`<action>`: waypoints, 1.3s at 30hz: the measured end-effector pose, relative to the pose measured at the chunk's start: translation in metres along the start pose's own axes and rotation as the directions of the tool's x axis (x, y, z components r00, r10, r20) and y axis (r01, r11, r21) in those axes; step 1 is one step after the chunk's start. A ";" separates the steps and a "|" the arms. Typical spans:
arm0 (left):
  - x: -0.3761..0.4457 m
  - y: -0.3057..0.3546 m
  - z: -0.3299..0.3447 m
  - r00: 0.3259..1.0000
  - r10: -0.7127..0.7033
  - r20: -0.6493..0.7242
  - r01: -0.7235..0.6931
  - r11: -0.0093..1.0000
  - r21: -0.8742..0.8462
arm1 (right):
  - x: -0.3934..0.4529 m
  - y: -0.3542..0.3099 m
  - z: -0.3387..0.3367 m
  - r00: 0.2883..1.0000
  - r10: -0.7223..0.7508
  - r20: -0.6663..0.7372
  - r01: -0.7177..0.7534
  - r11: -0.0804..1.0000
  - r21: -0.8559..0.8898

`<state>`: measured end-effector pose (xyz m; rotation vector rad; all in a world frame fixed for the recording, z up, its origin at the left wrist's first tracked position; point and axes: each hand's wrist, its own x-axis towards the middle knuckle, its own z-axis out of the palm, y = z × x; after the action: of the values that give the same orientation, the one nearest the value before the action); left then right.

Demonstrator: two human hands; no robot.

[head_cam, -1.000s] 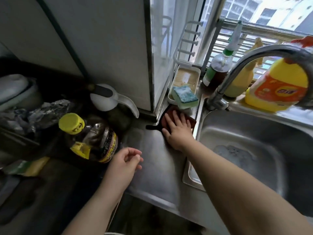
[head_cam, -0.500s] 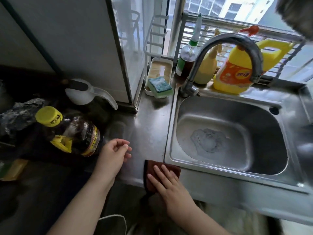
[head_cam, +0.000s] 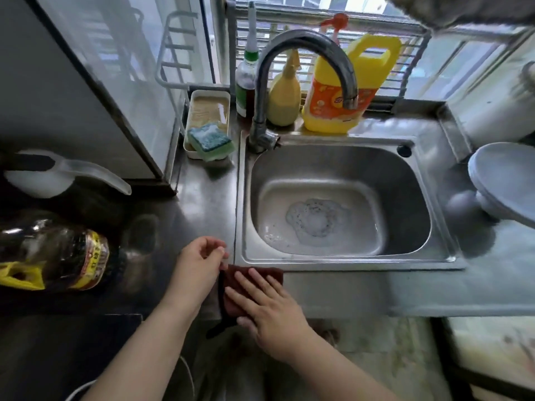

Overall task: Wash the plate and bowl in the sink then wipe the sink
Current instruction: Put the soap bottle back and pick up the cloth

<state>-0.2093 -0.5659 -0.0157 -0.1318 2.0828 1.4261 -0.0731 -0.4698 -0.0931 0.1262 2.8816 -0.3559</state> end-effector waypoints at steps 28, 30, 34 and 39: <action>-0.012 0.056 0.239 0.989 0.092 0.116 -0.104 0.989 0.103 | -0.215 0.330 -0.030 0.797 0.603 0.033 -0.591 0.766 0.254; -0.014 0.055 0.245 0.992 0.073 0.098 -0.083 0.992 0.097 | -0.206 0.334 -0.035 0.788 0.615 -0.009 -0.581 0.749 0.320; -0.017 0.060 0.247 0.997 0.057 0.053 -0.061 0.995 0.078 | -0.163 0.335 -0.048 0.815 0.579 -0.008 -0.550 0.778 0.303; -0.014 0.061 0.248 0.999 0.035 -0.002 -0.035 0.997 0.062 | -0.093 0.361 -0.068 0.790 0.613 0.010 -0.604 0.775 0.184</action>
<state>-0.1178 -0.3272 -0.0177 -0.0728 2.1390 1.3814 0.0430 -0.1089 -0.0892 1.0868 2.6443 -0.4760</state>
